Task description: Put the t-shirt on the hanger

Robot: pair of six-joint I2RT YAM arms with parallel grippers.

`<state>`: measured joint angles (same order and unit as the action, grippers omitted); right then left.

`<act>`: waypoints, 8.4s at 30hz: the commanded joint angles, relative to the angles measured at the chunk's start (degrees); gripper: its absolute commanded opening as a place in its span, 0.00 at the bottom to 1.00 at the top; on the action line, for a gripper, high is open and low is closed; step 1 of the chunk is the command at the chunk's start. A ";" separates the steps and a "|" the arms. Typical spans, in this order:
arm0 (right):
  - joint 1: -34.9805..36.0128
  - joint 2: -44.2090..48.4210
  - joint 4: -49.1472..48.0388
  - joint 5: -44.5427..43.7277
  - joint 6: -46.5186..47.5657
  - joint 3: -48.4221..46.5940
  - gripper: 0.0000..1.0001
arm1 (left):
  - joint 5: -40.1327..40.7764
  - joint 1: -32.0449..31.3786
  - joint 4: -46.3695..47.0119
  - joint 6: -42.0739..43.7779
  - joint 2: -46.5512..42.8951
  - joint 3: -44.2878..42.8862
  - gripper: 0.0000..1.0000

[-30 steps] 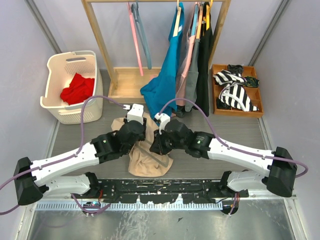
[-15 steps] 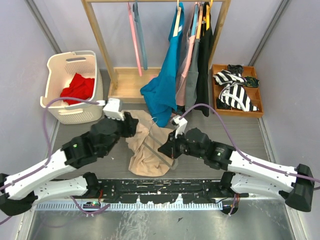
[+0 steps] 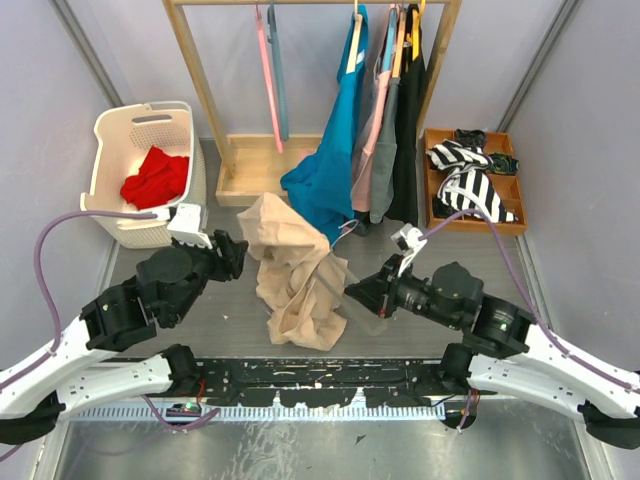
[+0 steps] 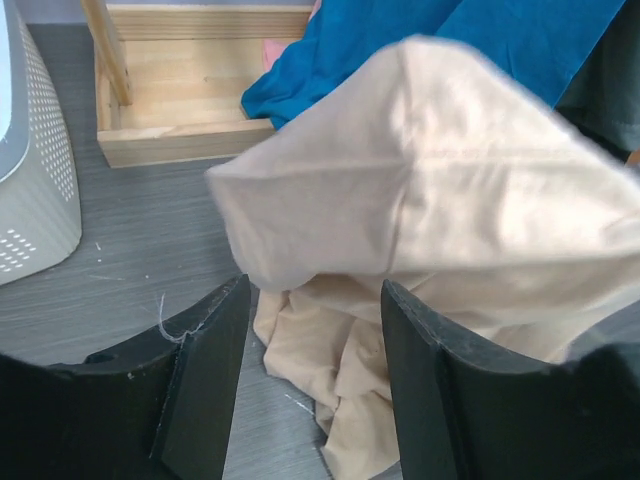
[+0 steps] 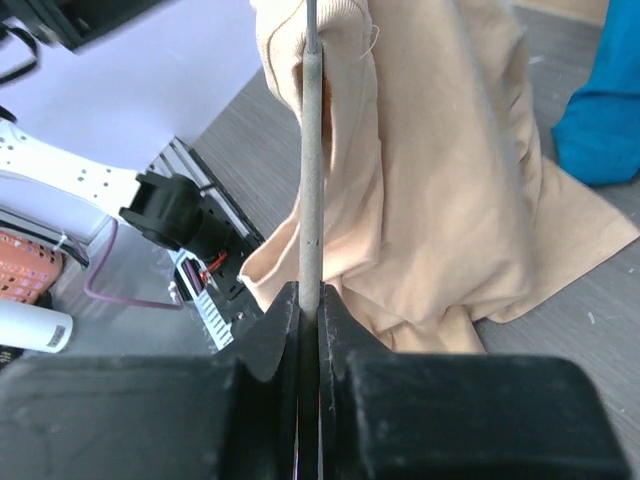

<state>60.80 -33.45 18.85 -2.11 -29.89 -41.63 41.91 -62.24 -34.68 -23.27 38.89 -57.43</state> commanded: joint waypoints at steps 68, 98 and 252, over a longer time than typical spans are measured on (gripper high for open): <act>1.52 6.79 6.04 4.50 -2.86 -5.58 0.01 | -6.26 -0.04 -1.39 14.83 12.08 -20.09 0.05; 1.52 14.83 -32.25 4.99 4.56 14.32 0.01 | -18.06 -0.08 -15.83 10.16 22.37 -33.93 0.06; 8.58 -5.63 7.88 -10.98 -28.11 3.53 0.61 | -59.05 15.77 -19.91 15.52 36.45 -32.23 0.00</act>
<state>65.95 -35.09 28.77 -8.03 -56.40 -34.57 -16.84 -46.96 -57.65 -7.38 75.18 -89.01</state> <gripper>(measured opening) 0.601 0.074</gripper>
